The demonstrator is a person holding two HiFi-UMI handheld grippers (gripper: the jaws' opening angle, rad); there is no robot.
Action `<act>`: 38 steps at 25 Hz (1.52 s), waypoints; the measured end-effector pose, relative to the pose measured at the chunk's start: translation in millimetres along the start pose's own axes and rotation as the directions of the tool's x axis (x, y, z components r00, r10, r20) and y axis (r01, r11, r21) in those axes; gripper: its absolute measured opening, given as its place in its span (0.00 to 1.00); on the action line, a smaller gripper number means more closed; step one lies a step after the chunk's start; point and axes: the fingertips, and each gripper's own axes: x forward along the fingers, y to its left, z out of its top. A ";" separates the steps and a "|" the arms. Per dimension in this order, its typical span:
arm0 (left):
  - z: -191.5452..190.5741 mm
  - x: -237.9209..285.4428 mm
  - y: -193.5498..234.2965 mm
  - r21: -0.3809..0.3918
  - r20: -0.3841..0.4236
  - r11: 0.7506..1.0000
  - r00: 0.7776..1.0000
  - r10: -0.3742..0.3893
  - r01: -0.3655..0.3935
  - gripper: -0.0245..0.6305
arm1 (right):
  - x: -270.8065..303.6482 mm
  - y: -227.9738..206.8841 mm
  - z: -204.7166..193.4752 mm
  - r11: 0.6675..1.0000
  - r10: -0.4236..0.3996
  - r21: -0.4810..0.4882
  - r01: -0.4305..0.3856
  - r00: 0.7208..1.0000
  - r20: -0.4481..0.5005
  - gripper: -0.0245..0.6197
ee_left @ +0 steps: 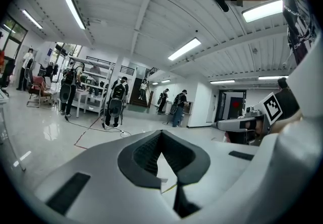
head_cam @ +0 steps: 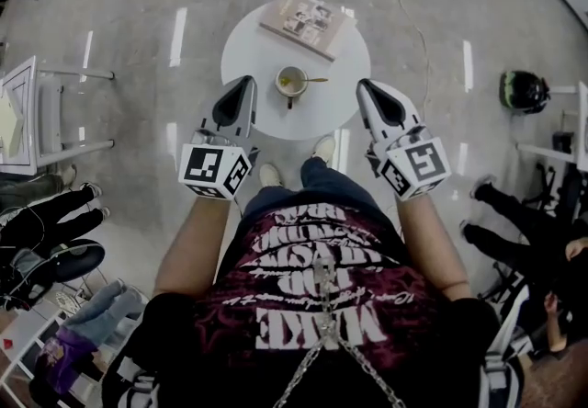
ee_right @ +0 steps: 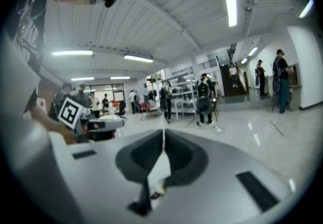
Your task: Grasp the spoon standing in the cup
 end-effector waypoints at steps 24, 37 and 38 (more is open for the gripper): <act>-50.1 38.2 13.6 -0.027 -0.128 0.999 0.991 0.025 -0.029 0.07 | 51.5 -46.3 -60.3 0.994 0.098 0.057 -0.089 0.976 -0.194 0.09; -78.9 56.5 35.5 -0.052 -0.216 0.998 0.975 -0.053 0.043 0.07 | 65.9 -44.9 -94.5 0.993 0.041 0.114 -0.012 0.965 -0.257 0.09; -80.6 58.6 36.3 -0.049 -0.223 0.998 0.973 -0.058 0.048 0.07 | 68.1 -47.2 -100.9 0.993 0.037 0.117 -0.006 0.963 -0.266 0.09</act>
